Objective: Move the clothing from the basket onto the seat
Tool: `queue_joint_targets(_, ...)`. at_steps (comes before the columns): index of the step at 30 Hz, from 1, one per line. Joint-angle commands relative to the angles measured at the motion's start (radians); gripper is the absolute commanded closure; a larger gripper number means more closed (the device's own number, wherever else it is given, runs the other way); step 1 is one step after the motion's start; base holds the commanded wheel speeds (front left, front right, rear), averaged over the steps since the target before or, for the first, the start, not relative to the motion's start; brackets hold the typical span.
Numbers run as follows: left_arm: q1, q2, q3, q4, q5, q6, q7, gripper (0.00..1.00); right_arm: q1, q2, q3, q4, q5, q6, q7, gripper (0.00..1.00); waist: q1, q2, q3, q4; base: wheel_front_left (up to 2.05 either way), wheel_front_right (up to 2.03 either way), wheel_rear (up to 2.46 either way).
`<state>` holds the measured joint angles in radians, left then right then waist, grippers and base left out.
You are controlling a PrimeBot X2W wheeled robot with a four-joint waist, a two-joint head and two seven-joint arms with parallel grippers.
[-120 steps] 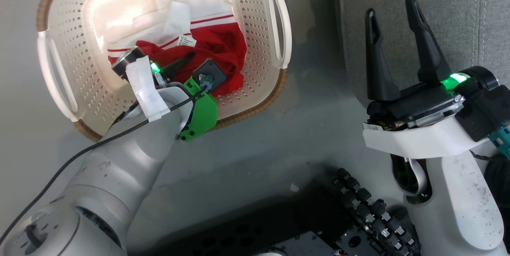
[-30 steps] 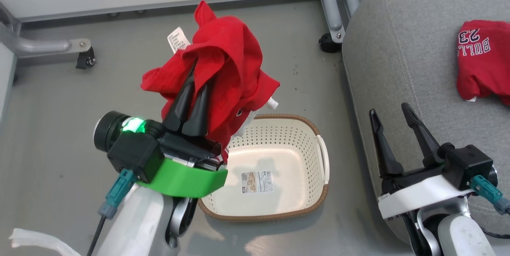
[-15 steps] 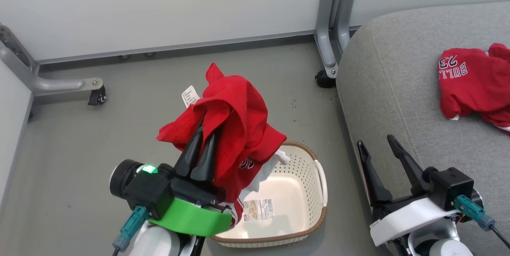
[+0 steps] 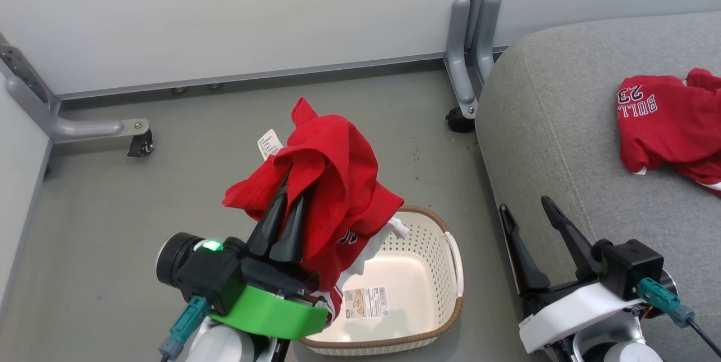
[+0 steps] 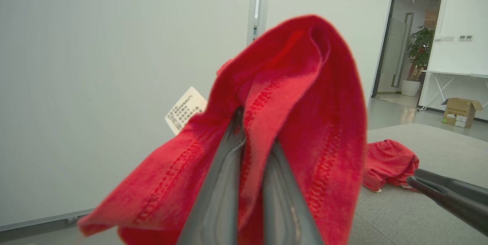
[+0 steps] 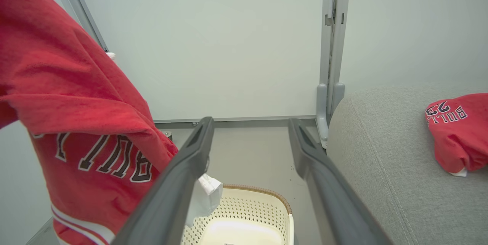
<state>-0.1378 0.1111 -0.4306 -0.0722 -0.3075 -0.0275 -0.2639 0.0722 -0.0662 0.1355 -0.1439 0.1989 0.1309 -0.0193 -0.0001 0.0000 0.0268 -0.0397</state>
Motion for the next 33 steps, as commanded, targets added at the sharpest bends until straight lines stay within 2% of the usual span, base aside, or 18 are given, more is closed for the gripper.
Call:
queue_joint_targets(1, 0.012, 0.005, 0.001, -0.005, -0.005, -0.002, -0.001, 1.0, 0.008, 0.003, 0.0, -0.001, 0.002, 0.0, 0.0, 0.0, 0.0001, 0.0, 0.002, 0.0, 0.0, 0.0, 0.0)
queue_joint_targets(11, -0.004, -0.001, 0.0, -0.013, 0.002, -0.004, -0.001, 1.0, -0.016, -0.02, 0.038, 0.003, 0.012, 0.0, 0.007, 0.0, 0.0001, 0.0, 0.016, 0.005, 0.0, 0.0, 0.0)
queue_joint_targets(15, -0.024, -0.005, -0.004, -0.018, 0.008, -0.007, -0.001, 1.0, -0.05, -0.053, 0.119, 0.021, 0.031, 0.0, 0.013, 0.0, 0.0001, 0.0, 0.033, 0.011, 0.0, 0.0, 0.0)
queue_joint_targets(23, -0.048, -0.016, -0.018, -0.018, 0.013, -0.017, -0.001, 1.0, -0.18, -0.104, 0.345, 0.11, 0.088, 0.0, -0.02, 0.0, 0.0001, 0.0, 0.062, 0.033, 0.0, 0.0, 0.0)
queue_joint_targets(33, -0.067, -0.027, -0.042, -0.008, 0.017, -0.031, -0.001, 1.0, -0.362, -0.123, 0.475, 0.218, 0.109, 0.0, -0.079, 0.0, 0.0001, 0.0, 0.083, 0.059, 0.0, 0.0, 0.0)
